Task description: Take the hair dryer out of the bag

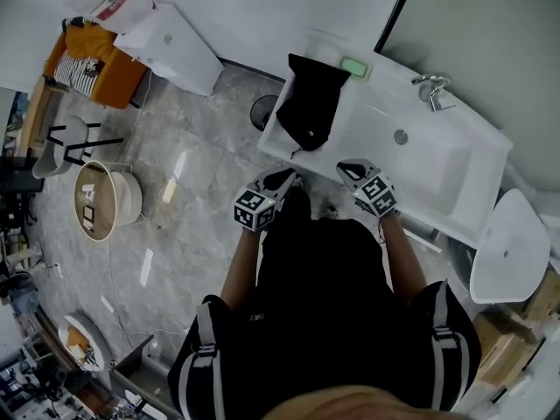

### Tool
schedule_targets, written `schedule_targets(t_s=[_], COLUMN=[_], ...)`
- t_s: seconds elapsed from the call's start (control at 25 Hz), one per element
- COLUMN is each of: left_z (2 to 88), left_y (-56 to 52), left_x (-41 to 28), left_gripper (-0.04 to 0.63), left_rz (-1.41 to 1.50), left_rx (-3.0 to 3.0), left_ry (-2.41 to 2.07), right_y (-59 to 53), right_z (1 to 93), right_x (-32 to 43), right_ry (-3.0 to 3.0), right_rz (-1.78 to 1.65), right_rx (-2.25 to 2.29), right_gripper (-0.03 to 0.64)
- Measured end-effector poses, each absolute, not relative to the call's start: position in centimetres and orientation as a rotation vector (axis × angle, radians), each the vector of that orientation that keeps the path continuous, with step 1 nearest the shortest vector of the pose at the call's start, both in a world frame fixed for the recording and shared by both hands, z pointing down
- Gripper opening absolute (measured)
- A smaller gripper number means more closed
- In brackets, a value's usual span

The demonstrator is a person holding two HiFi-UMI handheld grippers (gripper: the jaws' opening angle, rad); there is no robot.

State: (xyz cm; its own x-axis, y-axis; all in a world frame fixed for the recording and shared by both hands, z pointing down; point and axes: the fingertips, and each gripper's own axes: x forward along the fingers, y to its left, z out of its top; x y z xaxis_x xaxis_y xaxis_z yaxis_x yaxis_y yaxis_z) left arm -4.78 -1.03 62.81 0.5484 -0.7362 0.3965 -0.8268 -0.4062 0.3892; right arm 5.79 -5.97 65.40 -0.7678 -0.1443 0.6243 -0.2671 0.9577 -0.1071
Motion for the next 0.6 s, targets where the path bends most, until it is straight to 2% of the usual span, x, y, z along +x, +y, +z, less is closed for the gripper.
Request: schedule_targets(t_s=[0.6], left_z=[65.1], left_y=[-8.3], left_x=[-11.3], left_gripper=[0.028], left_rz=[0.249], left_rx=[2.288], left_ry=[-1.1], right_y=[-11.9], right_z=[67.2], right_x=[-2.8], right_ry=[-2.379], right_rz=[0.179], right_rx=[0.317], right_gripper=[0.066])
